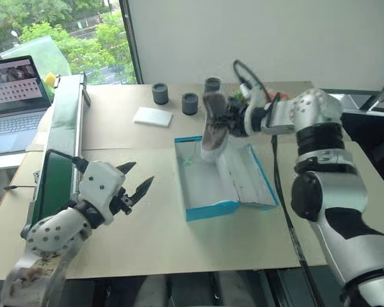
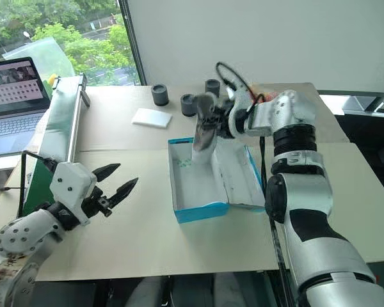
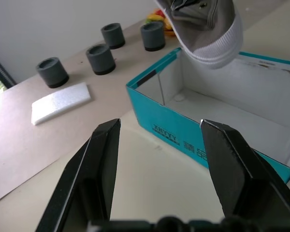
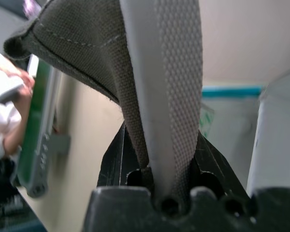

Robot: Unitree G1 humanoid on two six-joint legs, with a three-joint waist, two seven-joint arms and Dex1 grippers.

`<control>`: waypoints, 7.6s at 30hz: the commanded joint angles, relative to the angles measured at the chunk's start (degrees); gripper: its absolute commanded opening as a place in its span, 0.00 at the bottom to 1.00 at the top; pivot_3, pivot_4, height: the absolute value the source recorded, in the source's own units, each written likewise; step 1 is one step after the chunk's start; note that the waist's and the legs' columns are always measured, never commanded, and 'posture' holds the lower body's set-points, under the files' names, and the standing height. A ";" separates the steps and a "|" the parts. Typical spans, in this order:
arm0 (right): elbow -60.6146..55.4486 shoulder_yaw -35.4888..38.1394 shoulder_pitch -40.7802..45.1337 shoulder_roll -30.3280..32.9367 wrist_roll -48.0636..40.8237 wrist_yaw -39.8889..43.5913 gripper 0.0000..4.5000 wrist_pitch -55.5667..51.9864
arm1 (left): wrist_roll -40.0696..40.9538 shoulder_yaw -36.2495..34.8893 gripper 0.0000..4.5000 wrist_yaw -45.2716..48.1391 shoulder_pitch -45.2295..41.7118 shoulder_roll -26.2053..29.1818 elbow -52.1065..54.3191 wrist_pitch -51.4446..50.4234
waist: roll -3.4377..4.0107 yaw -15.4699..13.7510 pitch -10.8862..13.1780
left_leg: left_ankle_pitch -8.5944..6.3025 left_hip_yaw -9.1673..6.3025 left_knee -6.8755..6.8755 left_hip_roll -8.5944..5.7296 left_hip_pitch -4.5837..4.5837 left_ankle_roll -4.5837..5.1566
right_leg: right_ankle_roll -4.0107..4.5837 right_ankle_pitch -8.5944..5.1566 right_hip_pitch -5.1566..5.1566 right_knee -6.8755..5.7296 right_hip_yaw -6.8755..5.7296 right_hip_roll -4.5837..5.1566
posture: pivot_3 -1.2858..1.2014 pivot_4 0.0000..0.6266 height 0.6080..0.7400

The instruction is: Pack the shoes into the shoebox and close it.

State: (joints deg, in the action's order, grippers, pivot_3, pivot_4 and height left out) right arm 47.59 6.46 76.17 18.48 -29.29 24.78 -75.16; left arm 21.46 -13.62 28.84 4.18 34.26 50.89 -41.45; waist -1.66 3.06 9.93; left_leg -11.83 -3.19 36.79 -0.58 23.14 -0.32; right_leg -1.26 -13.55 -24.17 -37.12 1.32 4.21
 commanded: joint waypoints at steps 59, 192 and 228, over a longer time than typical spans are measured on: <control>-55.50 -20.45 -27.42 -0.93 6.33 34.46 0.82 36.86 | -11.70 -17.81 0.65 -29.98 -4.54 -15.06 -11.43 -0.48 | -0.10 -0.95 -0.06 | -0.07 -0.09 0.13 0.04 0.14 0.01 | -0.22 0.08 -0.06 0.03 0.01 0.18 | 0.52 0.24 0.91; -47.54 -20.64 -34.07 -10.29 14.14 21.86 1.00 49.72 | -8.67 -18.75 0.48 -31.82 -9.97 -14.74 -21.99 0.18 | -0.26 -1.04 -0.12 | -0.02 0.21 0.11 0.39 -0.26 -0.16 | -0.05 0.29 0.01 0.00 0.36 -0.23 | 0.52 0.24 0.91; -17.46 16.91 -10.83 -21.66 -19.56 1.73 0.94 8.50 | -6.17 10.72 0.48 -26.95 -16.79 -24.60 -5.55 -4.29 | -0.37 -0.66 -0.12 | -0.08 0.41 0.08 0.37 0.17 -0.07 | -0.08 0.33 -0.24 0.12 0.49 -0.34 | 0.52 0.24 0.91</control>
State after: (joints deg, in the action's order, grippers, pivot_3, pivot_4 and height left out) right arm 33.08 22.80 64.17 -2.92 -46.40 26.73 -67.17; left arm 14.99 -2.80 1.57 -11.58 9.49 43.62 -46.44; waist -2.04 2.39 9.82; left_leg -11.91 -2.78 36.87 -0.21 23.31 -0.39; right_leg -1.35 -13.23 -24.41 -36.99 1.81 3.86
